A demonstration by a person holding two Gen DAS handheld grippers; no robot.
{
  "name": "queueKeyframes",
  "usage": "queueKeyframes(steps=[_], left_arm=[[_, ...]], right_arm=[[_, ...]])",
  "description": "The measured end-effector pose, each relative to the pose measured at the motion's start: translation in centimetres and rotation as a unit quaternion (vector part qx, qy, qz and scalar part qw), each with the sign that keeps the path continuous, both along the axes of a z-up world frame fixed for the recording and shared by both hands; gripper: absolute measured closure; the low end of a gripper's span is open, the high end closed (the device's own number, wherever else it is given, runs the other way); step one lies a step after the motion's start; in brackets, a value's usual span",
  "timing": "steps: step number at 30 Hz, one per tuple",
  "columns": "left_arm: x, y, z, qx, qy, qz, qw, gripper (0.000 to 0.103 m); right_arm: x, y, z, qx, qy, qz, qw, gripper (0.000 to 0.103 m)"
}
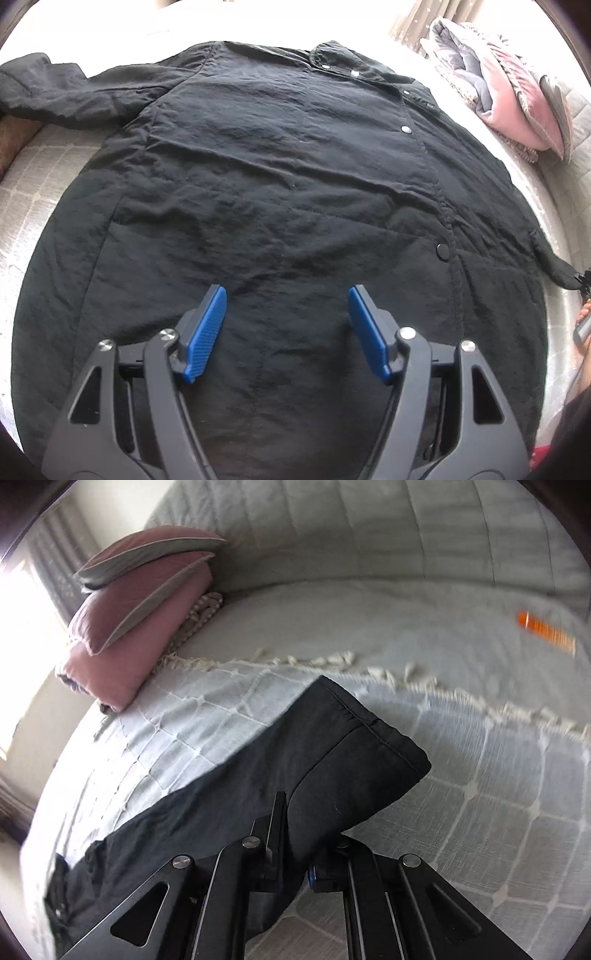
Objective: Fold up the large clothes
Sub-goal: 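Grasp the coat sleeve with the right tool and lay it across the coat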
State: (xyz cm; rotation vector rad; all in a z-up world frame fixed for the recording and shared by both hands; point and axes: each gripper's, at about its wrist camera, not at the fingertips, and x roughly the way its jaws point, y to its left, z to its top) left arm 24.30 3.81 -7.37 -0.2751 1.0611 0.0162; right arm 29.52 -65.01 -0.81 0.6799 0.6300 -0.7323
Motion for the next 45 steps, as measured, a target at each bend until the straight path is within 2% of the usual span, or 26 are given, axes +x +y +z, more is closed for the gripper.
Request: queueKeyframes(steps=[2, 9, 12, 14, 18, 20, 24, 27, 32, 38, 40, 42, 45], left_arm=[[-0.1, 0.7, 0.1, -0.008, 0.003, 0.01, 0.9999, 0.034], [-0.3, 2.5, 1.1, -0.005, 0.003, 0.039, 0.9992, 0.034], [-0.6, 3.7, 1.7, -0.006, -0.007, 0.061, 0.9981, 0.034], [-0.7, 4.6, 2.0, -0.005, -0.01, 0.076, 0.997, 0.034], [-0.7, 6.4, 1.8, -0.023, 0.0, 0.098, 0.9949, 0.034], [-0.7, 7.1, 1.7, -0.04, 0.008, 0.108, 0.9934, 0.034], [-1.0, 8.4, 1.9, -0.059, 0.009, 0.122, 0.9908, 0.034], [-1.1, 9.1, 1.8, -0.07, 0.013, 0.129, 0.9891, 0.034], [-1.1, 10.2, 1.2, -0.096, 0.025, 0.137, 0.9856, 0.034], [-1.1, 10.4, 1.2, -0.099, 0.026, 0.139, 0.985, 0.034], [-1.1, 10.2, 1.2, -0.101, 0.026, 0.136, 0.9853, 0.034], [-1.1, 10.1, 1.2, -0.099, 0.026, 0.133, 0.9858, 0.034], [-1.1, 10.2, 1.2, -0.098, 0.026, 0.133, 0.9859, 0.034]], right_arm=[[0.2, 1.5, 1.5, -0.024, -0.015, 0.011, 1.0, 0.095], [0.0, 5.1, 8.5, -0.043, -0.115, 0.068, 0.99, 0.095], [0.7, 8.5, 11.8, -0.06, -0.151, 0.122, 0.979, 0.095], [1.5, 12.4, 14.0, -0.08, -0.168, 0.167, 0.968, 0.095], [3.3, 19.8, 16.2, -0.105, -0.188, 0.241, 0.946, 0.095], [4.9, 24.5, 16.6, -0.102, -0.193, 0.292, 0.931, 0.095], [7.5, 32.9, 15.3, -0.105, -0.188, 0.373, 0.902, 0.095], [9.3, 37.5, 13.1, -0.1, -0.168, 0.411, 0.891, 0.095], [11.9, 43.9, 5.9, -0.083, -0.099, 0.467, 0.875, 0.095], [12.8, 48.6, -3.3, -0.083, 0.004, 0.496, 0.865, 0.091], [13.2, 48.9, -5.1, -0.089, 0.028, 0.501, 0.86, 0.088], [13.1, 49.0, -5.9, -0.09, 0.025, 0.503, 0.859, 0.084], [13.0, 48.8, -5.6, -0.072, 0.017, 0.502, 0.862, 0.08]])
